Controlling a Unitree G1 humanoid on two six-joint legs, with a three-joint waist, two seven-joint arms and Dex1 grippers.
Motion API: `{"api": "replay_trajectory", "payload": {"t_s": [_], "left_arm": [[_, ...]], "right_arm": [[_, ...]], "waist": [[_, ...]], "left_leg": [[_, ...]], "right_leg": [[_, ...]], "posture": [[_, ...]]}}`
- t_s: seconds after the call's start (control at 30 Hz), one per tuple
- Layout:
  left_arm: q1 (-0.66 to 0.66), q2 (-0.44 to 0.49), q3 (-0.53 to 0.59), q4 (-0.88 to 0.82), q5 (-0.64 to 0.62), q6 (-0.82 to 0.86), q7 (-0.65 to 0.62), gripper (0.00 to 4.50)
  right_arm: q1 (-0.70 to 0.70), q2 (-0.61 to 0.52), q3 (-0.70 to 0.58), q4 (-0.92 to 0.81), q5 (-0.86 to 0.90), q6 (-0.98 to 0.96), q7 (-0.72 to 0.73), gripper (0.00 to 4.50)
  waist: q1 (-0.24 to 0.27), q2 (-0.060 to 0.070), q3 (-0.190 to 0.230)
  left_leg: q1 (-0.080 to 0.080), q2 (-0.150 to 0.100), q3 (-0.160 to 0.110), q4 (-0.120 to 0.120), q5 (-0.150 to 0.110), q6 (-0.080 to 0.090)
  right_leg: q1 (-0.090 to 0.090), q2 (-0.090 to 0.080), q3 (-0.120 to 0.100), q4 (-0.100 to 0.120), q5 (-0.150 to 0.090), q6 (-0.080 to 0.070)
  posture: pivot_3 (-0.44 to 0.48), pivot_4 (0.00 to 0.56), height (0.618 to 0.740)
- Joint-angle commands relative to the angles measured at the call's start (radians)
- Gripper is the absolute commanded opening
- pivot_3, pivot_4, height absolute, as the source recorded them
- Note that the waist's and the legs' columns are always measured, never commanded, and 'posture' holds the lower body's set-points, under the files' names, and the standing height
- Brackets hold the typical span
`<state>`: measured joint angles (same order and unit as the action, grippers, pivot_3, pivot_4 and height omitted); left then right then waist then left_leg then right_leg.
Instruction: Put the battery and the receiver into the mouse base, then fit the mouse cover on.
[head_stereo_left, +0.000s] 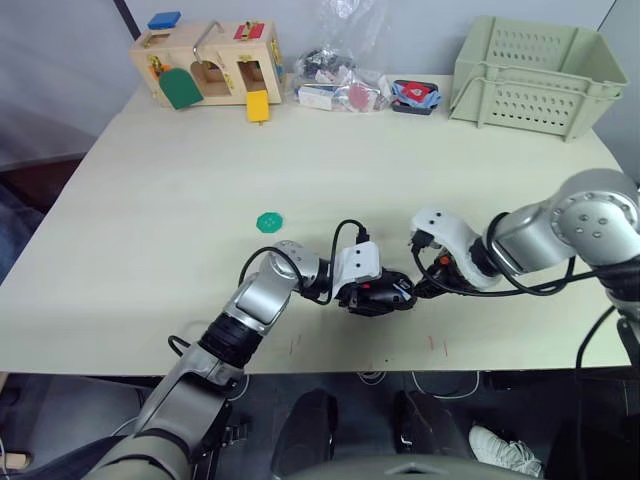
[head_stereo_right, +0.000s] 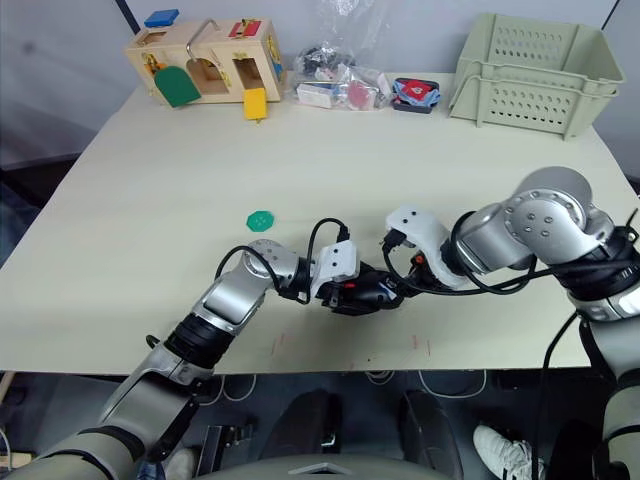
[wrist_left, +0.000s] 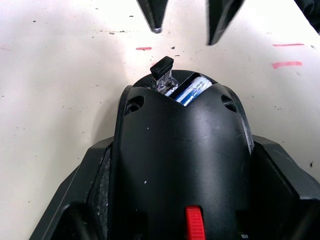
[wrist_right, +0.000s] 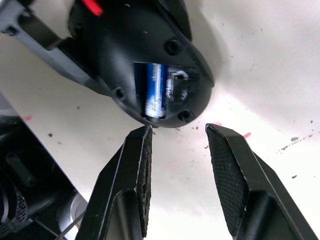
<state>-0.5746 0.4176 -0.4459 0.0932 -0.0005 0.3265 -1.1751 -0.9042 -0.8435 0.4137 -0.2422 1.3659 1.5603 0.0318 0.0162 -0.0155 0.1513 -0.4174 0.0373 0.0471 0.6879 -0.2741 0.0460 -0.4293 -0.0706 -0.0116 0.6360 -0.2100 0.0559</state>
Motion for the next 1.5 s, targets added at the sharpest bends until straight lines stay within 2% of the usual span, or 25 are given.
{"api": "replay_trajectory", "payload": {"t_s": [0.03,0.23,0.37,0.43,0.53,0.7,0.87,1.1,1.5], "left_arm": [[0.018,0.008,-0.031,0.005,0.01,0.023,-0.007,3.0],[0.016,0.016,-0.027,0.001,0.007,0.03,-0.009,3.0],[0.018,0.027,-0.024,-0.007,0.005,0.035,-0.013,3.0],[0.019,0.033,-0.023,-0.01,0.005,0.037,-0.015,3.0],[0.02,0.038,-0.024,-0.015,0.004,0.042,-0.016,3.0],[0.023,0.044,-0.025,-0.019,0.004,0.046,-0.019,3.0],[0.024,0.046,-0.026,-0.022,0.004,0.049,-0.018,3.0],[0.019,0.045,-0.024,-0.014,0.004,0.049,-0.016,3.0],[0.012,0.044,-0.026,0.002,0.007,0.038,-0.021,3.0]], "right_arm": [[0.115,-0.036,-0.155,-0.117,-0.058,-0.108,0.082,1.77],[0.374,-0.078,-0.355,-0.245,-0.197,-0.354,0.291,1.77],[0.537,-0.109,-0.439,-0.298,-0.312,-0.514,0.436,1.77],[0.609,-0.095,-0.465,-0.313,-0.357,-0.575,0.469,1.26],[0.706,-0.055,-0.478,-0.325,-0.447,-0.683,0.501,0.04],[0.815,0.048,-0.472,-0.335,-0.583,-0.879,0.531,0.04],[0.865,0.134,-0.416,-0.297,-0.715,-1.055,0.606,0.04],[0.85,0.213,-0.339,-0.193,-0.864,-1.195,0.665,0.04],[0.808,0.299,-0.285,-0.098,-0.94,-1.243,0.731,0.04]], "waist": [[-0.002,0.0,0.0],[-0.001,0.0,0.0],[-0.003,0.0,0.0],[-0.004,-0.001,0.0],[-0.005,-0.001,0.0],[-0.005,-0.001,0.0],[-0.006,-0.001,0.0],[-0.005,-0.001,0.0],[-0.005,-0.001,0.0]], "left_leg": [[0.0,0.0,0.0,0.0,0.0,0.0],[0.001,-0.001,0.0,0.0,0.0,0.0],[0.001,-0.001,0.001,0.0,0.0,0.0],[0.002,0.0,0.001,0.0,0.0,0.0],[0.003,0.0,0.001,0.0,0.0,0.0],[0.003,0.0,0.001,0.0,0.0,0.0],[0.004,0.001,0.001,0.0,0.0,0.0],[0.004,0.001,0.002,0.0,0.0,0.0],[0.004,0.001,0.002,0.0,0.0,-0.001]], "right_leg": [[0.0,0.0,0.0,0.0,0.0,0.0],[0.0,0.001,0.0,0.0,0.0,0.0],[0.0,0.001,0.001,0.0,0.0,0.0],[0.0,0.002,0.001,0.0,0.0,0.0],[0.0,0.004,0.002,0.001,0.0,0.0],[0.0,0.005,0.003,0.001,0.0,0.0],[0.0,0.006,0.003,0.002,-0.001,0.0],[0.0,0.006,0.003,0.002,0.0,0.0],[0.0,0.006,0.004,0.003,0.0,0.0]], "posture": [[0.0,0.15,0.74],[0.0,0.15,0.74],[0.0,0.15,0.74],[0.0,0.15,0.74],[0.0,0.15,0.74],[0.0,0.15,0.74],[0.0,0.15,0.74],[0.0,0.15,0.74],[0.0,0.15,0.74]]}}
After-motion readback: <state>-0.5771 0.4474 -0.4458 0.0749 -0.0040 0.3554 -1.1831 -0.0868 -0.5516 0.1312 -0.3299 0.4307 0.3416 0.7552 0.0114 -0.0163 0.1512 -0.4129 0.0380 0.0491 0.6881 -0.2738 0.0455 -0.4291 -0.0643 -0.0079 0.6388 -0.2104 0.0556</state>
